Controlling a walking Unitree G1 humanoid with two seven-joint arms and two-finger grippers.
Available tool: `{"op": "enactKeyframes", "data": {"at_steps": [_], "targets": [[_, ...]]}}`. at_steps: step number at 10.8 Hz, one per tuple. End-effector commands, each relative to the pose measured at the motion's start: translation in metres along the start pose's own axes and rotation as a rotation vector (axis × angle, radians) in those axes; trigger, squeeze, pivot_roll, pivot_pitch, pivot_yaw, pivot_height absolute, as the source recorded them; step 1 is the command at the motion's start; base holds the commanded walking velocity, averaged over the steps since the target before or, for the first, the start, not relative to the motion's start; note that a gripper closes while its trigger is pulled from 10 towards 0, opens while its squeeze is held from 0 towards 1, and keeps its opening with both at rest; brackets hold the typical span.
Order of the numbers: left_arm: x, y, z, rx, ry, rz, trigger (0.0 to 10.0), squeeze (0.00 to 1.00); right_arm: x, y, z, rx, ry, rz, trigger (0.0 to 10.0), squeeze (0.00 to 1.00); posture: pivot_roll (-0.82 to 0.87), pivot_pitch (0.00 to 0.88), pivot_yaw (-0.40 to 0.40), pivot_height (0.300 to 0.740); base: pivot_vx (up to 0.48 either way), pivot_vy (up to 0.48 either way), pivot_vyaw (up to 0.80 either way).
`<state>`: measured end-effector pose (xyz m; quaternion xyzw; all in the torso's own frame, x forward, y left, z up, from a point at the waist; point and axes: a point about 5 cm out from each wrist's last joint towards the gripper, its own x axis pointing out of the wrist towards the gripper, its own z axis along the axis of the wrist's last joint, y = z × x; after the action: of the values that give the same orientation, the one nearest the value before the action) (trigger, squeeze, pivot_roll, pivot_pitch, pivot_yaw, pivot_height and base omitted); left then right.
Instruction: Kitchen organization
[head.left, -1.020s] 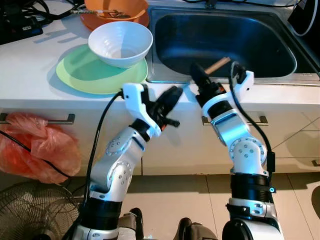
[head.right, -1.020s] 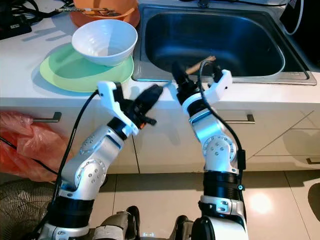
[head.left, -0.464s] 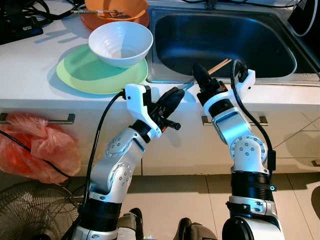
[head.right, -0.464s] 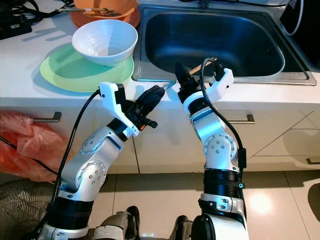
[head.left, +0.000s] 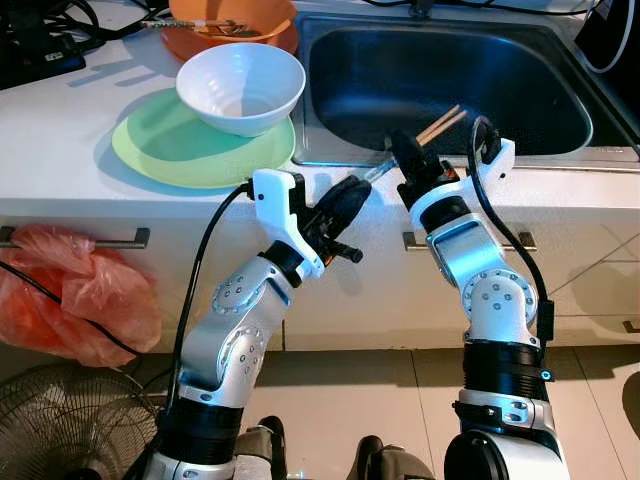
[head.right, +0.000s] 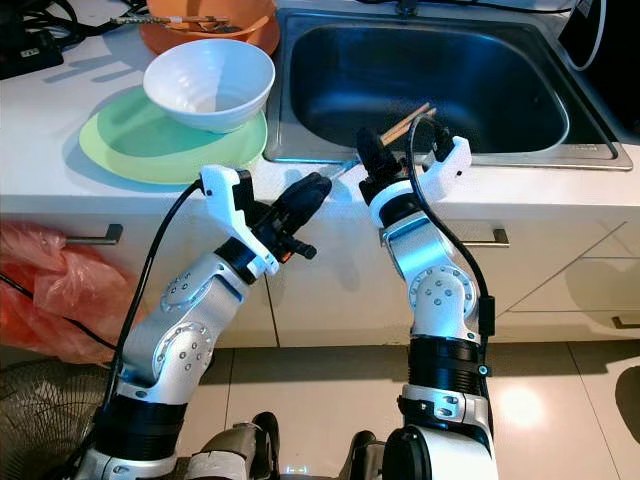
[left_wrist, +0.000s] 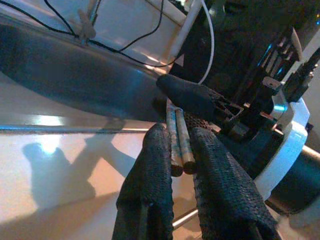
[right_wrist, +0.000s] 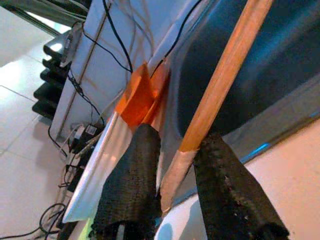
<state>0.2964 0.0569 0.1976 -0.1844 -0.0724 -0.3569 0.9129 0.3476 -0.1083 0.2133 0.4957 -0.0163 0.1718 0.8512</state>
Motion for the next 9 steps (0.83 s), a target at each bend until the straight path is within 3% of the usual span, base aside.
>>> {"op": "enactKeyframes", "data": {"at_steps": [1,5,6,9], "targets": [[-0.0007,-0.0045,-0.0053,0.017,0.031,-0.023,10.0,0.00,0.0024,0.0063,0.0042,0.027,-0.027,0.017,0.0,0.00,0.15,0.168,-0.048,0.740,0.000,0.000,0.00],[-0.0001,-0.0071,-0.0114,0.091,0.077,-0.046,10.0,0.00,0.0034,0.0091,0.0060,0.042,-0.032,0.030,0.0,0.00,0.15,0.167,-0.047,0.740,0.000,0.000,0.00],[0.0001,-0.0071,-0.0118,0.081,0.073,-0.041,10.0,1.00,0.0036,0.0093,0.0066,0.048,-0.036,0.032,0.0,0.00,0.15,0.165,-0.047,0.740,0.000,0.000,0.00],[0.0004,-0.0056,-0.0114,0.098,0.066,-0.032,10.0,1.00,0.0039,0.0089,0.0072,0.056,-0.037,0.033,0.0,0.00,0.15,0.164,-0.045,0.740,0.000,0.000,0.00]]}}
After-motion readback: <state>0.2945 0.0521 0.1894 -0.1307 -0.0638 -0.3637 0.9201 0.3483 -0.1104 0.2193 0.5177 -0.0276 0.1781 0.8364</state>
